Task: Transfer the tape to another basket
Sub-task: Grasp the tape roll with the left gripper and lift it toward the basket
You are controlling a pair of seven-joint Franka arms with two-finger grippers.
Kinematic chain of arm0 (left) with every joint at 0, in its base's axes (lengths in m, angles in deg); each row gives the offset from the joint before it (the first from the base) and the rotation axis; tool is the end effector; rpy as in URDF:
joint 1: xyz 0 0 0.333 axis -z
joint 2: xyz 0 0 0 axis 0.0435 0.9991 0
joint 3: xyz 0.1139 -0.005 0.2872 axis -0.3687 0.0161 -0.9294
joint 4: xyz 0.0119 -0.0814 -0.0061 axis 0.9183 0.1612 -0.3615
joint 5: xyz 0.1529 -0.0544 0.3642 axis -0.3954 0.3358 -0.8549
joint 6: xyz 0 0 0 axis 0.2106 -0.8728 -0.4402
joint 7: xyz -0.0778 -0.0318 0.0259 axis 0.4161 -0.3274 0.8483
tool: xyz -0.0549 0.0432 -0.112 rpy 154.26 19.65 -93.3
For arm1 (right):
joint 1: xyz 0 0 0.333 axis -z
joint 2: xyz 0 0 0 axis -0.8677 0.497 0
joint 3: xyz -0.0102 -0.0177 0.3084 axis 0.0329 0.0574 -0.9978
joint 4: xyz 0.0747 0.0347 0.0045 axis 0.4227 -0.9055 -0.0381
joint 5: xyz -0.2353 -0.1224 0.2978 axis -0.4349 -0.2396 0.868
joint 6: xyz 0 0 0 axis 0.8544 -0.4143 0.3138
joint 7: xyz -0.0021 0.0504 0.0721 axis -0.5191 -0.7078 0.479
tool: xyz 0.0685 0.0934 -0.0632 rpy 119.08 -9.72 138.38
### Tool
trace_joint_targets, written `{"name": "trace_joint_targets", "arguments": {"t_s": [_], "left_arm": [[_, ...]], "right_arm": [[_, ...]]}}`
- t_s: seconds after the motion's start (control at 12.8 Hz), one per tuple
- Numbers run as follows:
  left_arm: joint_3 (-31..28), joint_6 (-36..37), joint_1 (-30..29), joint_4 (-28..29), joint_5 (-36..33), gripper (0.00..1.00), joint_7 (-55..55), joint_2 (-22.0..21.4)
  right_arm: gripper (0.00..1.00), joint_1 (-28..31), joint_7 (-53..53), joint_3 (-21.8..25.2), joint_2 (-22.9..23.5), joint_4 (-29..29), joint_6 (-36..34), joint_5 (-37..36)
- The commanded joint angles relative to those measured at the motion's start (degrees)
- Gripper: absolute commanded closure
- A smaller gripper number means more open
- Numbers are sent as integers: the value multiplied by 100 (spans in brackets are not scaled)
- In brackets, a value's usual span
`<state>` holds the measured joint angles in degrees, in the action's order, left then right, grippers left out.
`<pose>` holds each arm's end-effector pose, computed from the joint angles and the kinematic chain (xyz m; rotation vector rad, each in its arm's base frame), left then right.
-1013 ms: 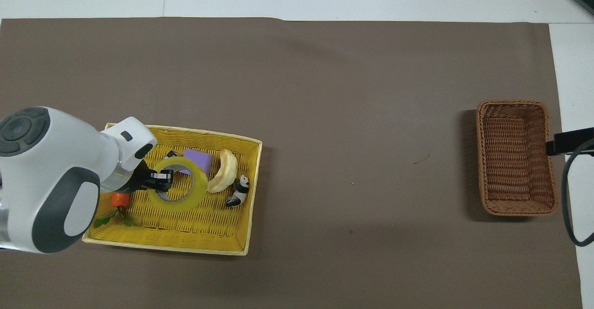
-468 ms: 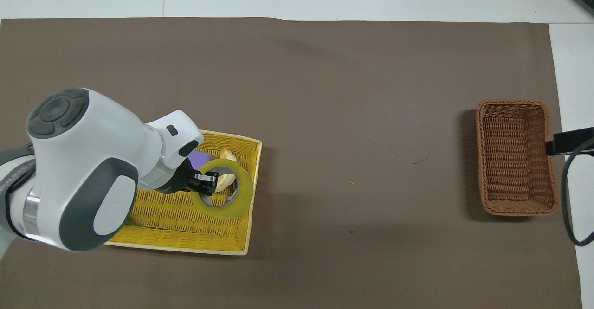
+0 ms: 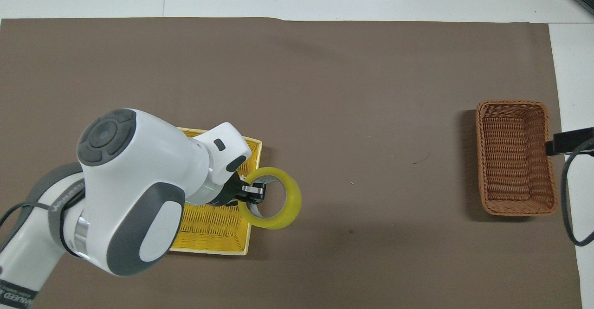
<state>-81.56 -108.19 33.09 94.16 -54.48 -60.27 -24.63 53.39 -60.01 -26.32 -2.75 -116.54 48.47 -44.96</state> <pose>0.4444 -0.3265 0.4634 2.7681 -0.2791 -0.2232 0.5146 -0.0272 0.6449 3.1332 -0.1161 0.0214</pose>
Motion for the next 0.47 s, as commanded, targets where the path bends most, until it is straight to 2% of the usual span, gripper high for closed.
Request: {"name": "trace_joint_targets", "arguments": {"t_s": [0.0, 0.23, 0.39], "left_arm": [[-106, -402, 413, -105, 359, 100, 97, 16], [253, -849, 458, -167, 913, 100, 193, 43], [351, -1262, 467, -158, 1133, 100, 709, 60]], "right_arm": [[0, 57, -42, -30, -93, -85, -24, 75], [0, 57, -42, -30, -93, -85, -24, 75], [0, 57, -42, -30, -93, -85, -24, 75]]}}
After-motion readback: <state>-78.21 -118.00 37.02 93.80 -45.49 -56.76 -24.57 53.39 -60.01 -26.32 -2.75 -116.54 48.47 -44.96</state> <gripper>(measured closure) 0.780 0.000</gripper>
